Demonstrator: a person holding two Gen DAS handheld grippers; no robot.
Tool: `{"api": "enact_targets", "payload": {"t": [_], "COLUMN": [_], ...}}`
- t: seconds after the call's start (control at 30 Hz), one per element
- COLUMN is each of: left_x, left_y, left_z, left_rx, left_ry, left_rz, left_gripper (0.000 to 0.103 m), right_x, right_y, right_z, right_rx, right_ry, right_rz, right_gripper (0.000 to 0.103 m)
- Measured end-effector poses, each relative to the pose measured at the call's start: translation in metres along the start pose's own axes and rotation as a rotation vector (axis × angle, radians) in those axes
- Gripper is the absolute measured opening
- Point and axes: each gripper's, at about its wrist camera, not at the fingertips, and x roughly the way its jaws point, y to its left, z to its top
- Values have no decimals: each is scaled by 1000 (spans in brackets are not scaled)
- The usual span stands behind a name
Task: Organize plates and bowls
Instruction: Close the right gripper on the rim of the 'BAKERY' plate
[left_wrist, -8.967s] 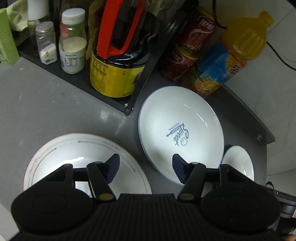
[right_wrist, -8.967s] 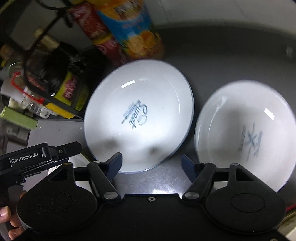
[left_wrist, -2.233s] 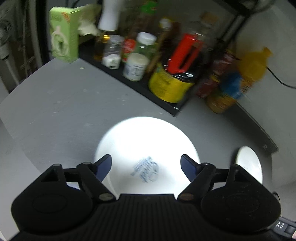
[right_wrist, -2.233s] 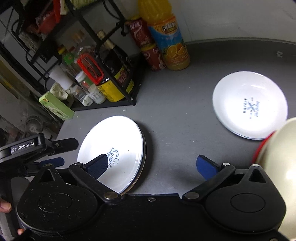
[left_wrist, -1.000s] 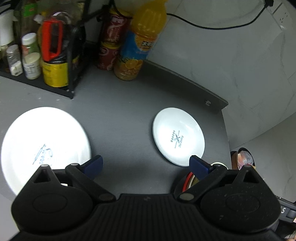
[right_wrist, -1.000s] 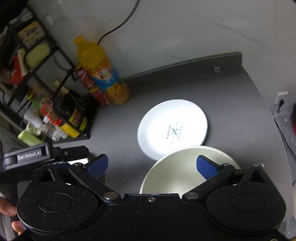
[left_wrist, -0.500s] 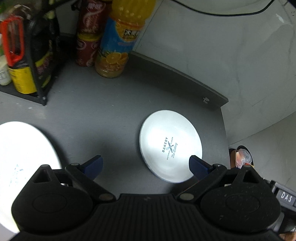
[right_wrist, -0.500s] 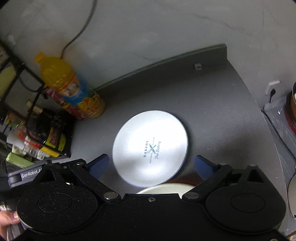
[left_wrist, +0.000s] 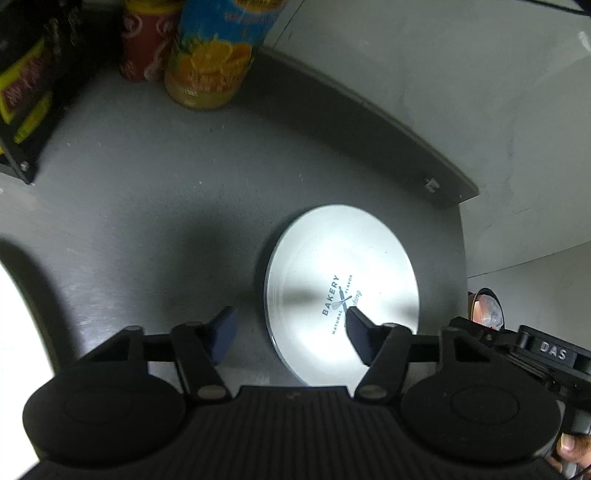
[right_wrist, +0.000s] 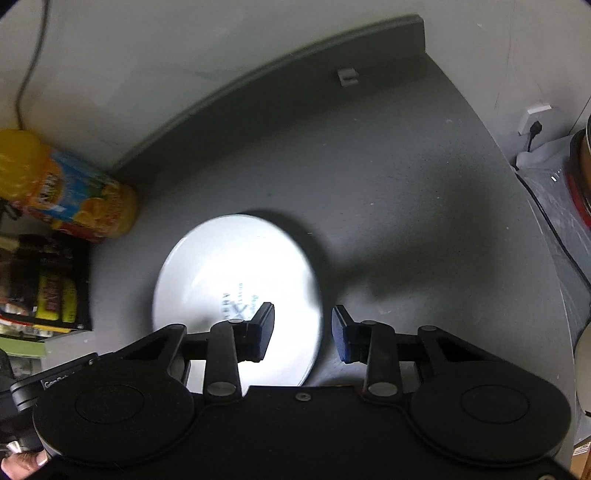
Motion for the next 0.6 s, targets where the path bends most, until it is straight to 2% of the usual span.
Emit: {"api": "enact_targets", "payload": {"t": [0.3, 0.4, 0.6], "left_x": [36, 44, 54], "left_y": [2, 3, 6], "left_z": [11, 12, 13], "left_rx": [-30, -36, -48], "left_ry": [58, 73, 83], "left_rz": [20, 21, 36], "left_gripper": [37, 30, 23], "right_x": [30, 37, 47], "right_y": [-12, -14, -11], "right_z": [6, 3, 1], "right_rx": [-16, -27, -45], "right_ry": [81, 97, 121], "right_rz": [-24, -6, 38], "right_gripper": [27, 24, 16]}}
